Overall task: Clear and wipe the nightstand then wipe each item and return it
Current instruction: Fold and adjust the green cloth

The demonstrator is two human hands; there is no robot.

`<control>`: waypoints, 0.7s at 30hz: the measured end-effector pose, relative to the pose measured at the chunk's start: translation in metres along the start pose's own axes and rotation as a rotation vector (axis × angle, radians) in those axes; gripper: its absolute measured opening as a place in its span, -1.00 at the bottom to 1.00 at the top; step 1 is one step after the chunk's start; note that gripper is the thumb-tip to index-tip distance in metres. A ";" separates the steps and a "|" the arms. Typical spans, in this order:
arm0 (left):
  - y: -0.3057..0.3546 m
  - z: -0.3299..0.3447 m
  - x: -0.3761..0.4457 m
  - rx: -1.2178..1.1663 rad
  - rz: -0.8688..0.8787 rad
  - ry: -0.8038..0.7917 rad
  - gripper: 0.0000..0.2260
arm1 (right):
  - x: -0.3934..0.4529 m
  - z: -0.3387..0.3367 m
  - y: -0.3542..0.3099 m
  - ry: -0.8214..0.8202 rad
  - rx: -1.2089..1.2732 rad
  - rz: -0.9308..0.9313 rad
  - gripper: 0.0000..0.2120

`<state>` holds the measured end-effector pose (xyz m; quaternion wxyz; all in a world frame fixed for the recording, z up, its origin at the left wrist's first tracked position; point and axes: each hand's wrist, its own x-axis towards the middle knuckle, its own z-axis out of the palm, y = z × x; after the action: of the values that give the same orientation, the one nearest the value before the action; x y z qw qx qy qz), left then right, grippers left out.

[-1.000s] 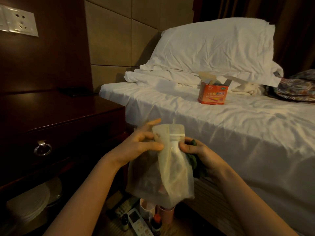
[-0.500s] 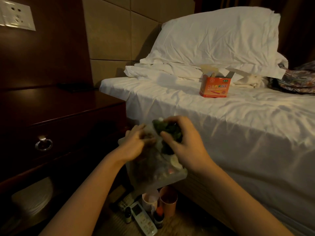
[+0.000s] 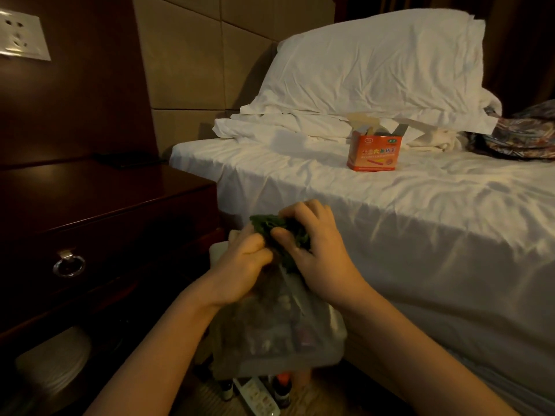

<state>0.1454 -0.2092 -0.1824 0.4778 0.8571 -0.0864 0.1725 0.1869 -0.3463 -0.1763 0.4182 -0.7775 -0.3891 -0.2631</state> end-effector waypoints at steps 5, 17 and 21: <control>-0.014 -0.024 0.010 0.009 0.124 0.134 -0.86 | -0.012 0.004 -0.001 -0.151 -0.032 -0.016 -0.76; 0.005 -0.011 -0.004 -0.226 0.100 0.109 -0.84 | -0.014 0.005 -0.018 0.181 0.037 0.006 -0.81; 0.008 -0.009 -0.004 -0.359 0.113 0.148 -0.76 | -0.012 0.011 -0.029 0.272 0.072 0.101 -0.87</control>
<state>0.1367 -0.2061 -0.1732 0.6175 0.7369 -0.1282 0.2434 0.1574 -0.3314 -0.1777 0.5071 -0.7379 -0.2986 -0.3306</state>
